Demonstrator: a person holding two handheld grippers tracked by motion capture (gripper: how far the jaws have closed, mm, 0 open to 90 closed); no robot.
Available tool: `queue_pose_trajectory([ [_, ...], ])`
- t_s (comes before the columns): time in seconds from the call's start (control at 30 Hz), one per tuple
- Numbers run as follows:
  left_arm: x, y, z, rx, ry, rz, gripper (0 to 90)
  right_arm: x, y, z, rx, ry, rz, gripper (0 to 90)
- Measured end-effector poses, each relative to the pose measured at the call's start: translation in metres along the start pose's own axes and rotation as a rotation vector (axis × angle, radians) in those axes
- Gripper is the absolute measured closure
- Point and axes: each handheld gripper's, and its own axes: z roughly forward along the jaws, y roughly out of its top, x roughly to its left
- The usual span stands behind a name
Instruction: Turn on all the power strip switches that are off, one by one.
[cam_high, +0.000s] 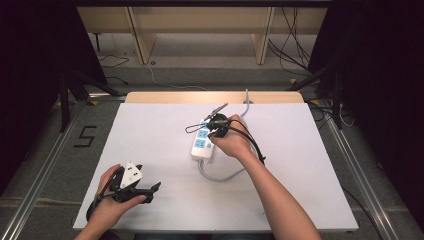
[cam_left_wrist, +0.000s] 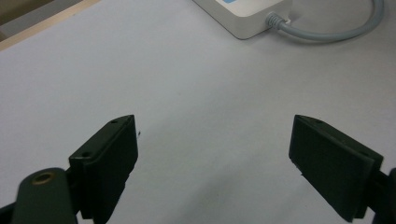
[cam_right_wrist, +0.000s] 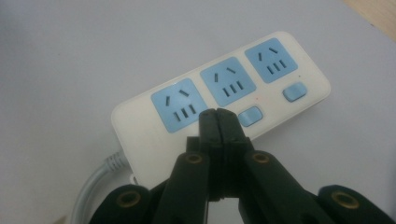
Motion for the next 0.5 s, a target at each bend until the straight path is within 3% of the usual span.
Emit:
queue_pose_trajectory([
  [0.5, -0.0002, 0.0000, 0.0001, -0.003, 0.001, -0.003, 15.6, -0.0016, 0.0041, 0.0098, 0.052, 0.010, 0.019, 90.0],
])
